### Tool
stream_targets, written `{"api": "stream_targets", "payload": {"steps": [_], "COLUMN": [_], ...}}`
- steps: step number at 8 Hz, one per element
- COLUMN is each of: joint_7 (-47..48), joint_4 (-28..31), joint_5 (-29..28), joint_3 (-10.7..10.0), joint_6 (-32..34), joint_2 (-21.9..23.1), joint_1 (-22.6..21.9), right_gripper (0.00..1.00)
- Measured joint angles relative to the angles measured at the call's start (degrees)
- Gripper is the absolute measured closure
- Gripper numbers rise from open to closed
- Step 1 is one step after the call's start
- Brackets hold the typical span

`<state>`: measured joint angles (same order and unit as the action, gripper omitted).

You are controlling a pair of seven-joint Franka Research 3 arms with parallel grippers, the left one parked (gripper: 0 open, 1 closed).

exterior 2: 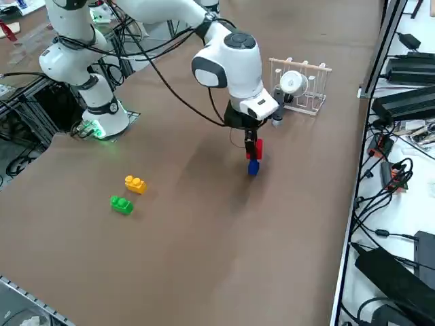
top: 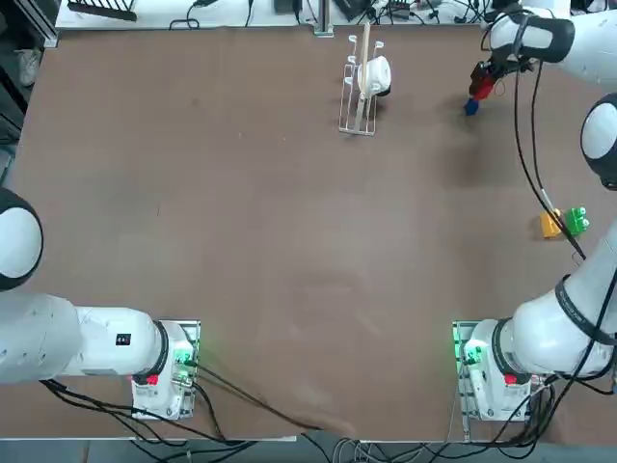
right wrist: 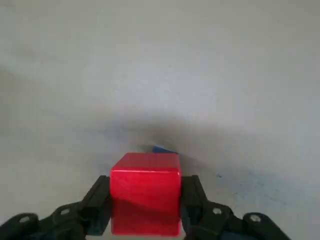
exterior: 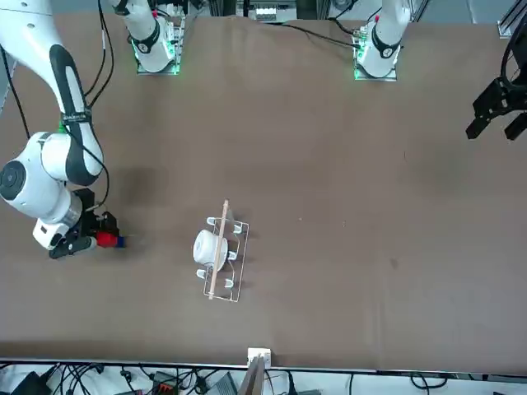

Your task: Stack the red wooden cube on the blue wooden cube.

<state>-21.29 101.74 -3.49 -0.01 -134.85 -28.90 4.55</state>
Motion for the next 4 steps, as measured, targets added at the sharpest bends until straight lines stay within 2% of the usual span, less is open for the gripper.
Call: {"api": "stream_targets", "payload": {"steps": [4], "joint_7": [-0.8], "joint_4": [0.1], "joint_5": [0.0], "joint_3": [0.0], "joint_6": [0.1], "joint_2": [-0.4], "joint_1": [0.8], "right_gripper": [0.3]}}
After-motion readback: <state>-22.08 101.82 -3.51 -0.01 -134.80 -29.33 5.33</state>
